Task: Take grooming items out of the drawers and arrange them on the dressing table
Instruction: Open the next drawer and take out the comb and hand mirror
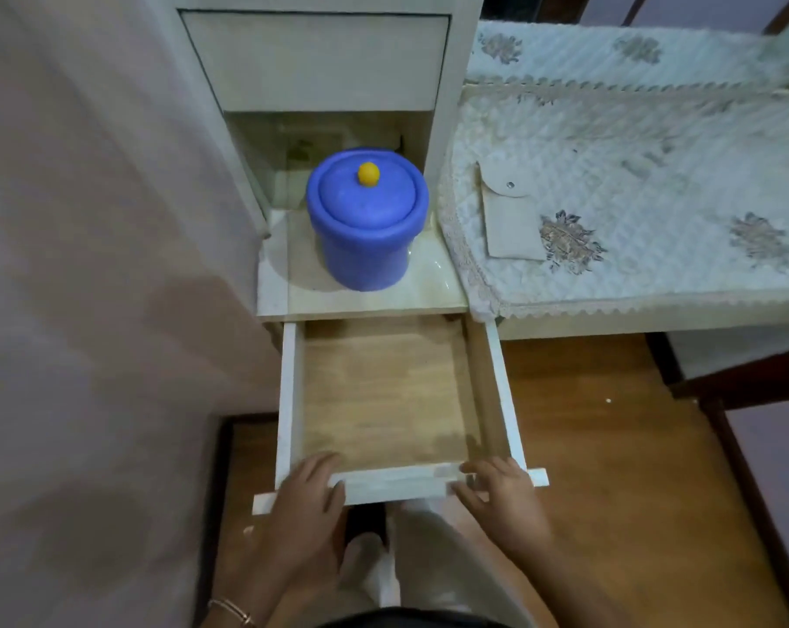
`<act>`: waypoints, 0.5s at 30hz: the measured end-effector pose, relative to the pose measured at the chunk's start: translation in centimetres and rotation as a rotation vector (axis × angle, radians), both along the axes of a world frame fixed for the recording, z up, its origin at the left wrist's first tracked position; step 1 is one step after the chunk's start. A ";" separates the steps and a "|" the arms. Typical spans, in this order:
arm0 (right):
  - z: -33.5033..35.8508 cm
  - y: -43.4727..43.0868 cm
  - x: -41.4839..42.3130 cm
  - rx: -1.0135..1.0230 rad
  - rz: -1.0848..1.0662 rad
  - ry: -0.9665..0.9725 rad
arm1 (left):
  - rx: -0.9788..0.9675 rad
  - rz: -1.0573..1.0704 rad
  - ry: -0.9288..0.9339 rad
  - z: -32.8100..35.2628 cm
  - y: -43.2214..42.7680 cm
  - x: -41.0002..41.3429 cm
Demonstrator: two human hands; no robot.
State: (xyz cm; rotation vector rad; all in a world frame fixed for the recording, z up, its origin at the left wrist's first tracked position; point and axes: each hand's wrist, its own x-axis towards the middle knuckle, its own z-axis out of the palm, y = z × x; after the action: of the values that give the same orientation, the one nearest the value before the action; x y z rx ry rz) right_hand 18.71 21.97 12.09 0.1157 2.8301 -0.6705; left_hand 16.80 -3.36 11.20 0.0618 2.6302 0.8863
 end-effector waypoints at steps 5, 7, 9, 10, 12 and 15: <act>-0.1 -0.1 1.4 0.061 0.031 0.023 | -0.028 -0.159 -0.071 0.4 -0.9 0.9; -0.2 -0.5 1.0 0.106 0.018 0.001 | -0.042 -0.203 -0.073 0.3 -1.3 0.6; -0.3 -0.5 0.6 0.141 0.020 0.010 | -0.038 -0.209 -0.050 0.1 -1.4 0.2; -0.3 -0.4 0.4 0.142 0.023 0.019 | -0.031 -0.202 -0.042 0.1 -1.4 0.0; -0.2 -0.1 -0.6 0.128 0.023 0.016 | -0.024 -0.192 -0.021 0.0 -1.3 -0.7; -0.3 0.0 -2.7 0.176 0.051 0.067 | -0.055 -0.168 0.020 -0.1 -1.1 -2.5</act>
State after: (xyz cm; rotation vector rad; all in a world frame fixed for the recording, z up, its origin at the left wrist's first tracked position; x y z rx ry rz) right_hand 16.00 22.01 11.79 0.0518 2.9416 -0.4221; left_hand 14.32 -4.45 11.08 0.2746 2.6198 0.7596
